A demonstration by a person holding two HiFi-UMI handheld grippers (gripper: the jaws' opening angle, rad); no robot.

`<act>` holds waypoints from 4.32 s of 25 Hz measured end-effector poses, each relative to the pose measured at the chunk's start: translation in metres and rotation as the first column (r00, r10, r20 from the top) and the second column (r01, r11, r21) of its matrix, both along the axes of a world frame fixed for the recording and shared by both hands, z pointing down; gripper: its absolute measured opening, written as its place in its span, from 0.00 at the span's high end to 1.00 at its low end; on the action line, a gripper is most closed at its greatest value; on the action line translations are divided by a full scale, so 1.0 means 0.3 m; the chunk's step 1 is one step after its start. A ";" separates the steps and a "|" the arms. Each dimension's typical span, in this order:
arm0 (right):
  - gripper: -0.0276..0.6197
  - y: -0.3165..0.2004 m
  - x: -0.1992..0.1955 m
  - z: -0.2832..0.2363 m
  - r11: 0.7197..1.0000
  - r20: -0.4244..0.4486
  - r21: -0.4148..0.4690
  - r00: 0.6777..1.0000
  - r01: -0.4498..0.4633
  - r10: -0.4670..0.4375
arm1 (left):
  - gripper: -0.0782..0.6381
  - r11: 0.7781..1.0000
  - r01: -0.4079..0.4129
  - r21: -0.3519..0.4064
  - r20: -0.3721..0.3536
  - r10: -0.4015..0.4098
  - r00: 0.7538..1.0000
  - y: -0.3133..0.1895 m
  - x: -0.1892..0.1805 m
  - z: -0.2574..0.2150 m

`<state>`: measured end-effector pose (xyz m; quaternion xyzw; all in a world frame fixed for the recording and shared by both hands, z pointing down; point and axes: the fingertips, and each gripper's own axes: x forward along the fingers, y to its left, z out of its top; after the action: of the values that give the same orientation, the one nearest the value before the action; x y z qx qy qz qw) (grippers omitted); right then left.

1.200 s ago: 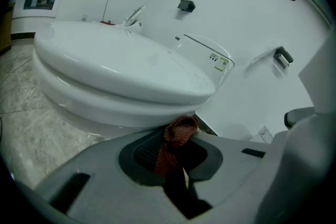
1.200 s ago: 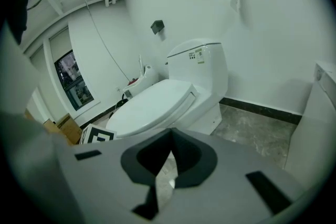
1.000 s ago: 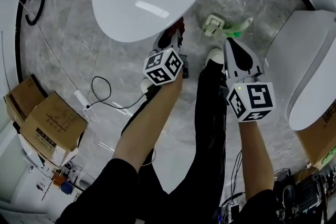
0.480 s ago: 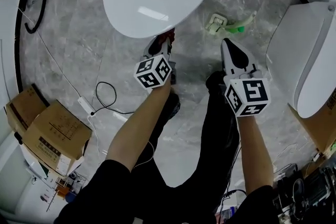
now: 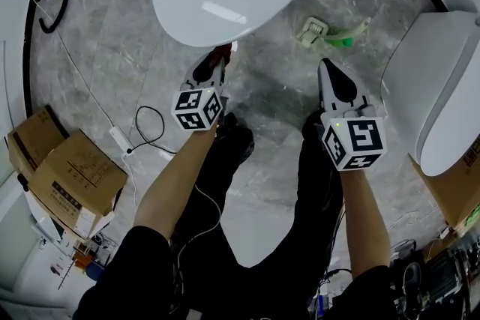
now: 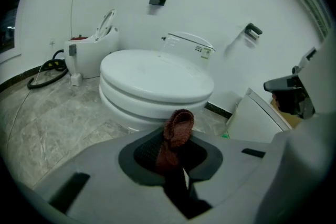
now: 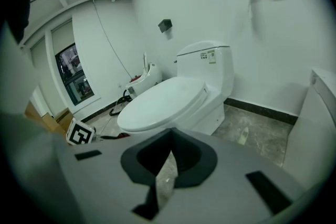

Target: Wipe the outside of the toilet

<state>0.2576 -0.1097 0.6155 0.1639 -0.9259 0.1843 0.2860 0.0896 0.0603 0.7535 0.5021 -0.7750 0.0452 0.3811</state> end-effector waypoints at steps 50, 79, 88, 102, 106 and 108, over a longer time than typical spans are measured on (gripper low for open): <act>0.95 -0.878 0.498 0.078 0.993 -0.010 0.047 0.994 -0.105 0.105 | 0.81 0.905 0.414 0.098 -0.109 -0.404 0.908 -0.854 0.149 0.161; 0.95 -0.362 0.106 -0.073 0.997 -0.031 0.067 0.999 0.041 -0.039 | 0.81 0.981 0.194 -0.011 -0.041 -0.194 0.980 -0.273 0.095 0.133; 0.95 -0.209 0.015 -0.082 0.995 -0.038 0.070 0.996 0.077 -0.075 | 0.81 0.994 0.106 -0.008 -0.017 -0.106 0.994 -0.142 0.042 0.126; 0.95 0.036 -0.118 -0.133 0.994 -0.031 0.094 0.998 0.063 -0.061 | 0.81 0.997 0.057 -0.042 0.024 -0.056 0.998 0.126 -0.180 0.095; 0.95 0.121 -0.175 -0.152 0.993 -0.029 0.097 0.998 0.064 -0.061 | 0.81 0.991 0.134 -0.002 -0.010 -0.134 0.991 0.204 -0.310 0.048; 0.95 0.166 -0.213 -0.170 0.993 -0.028 0.097 0.998 0.066 -0.064 | 0.81 0.994 0.109 0.003 0.008 -0.109 0.994 0.231 -0.346 0.008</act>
<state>0.1938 -0.0599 0.5645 0.1498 -0.9351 0.1270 0.2951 -0.0143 0.1297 0.7559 0.4594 -0.8028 0.0251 0.3792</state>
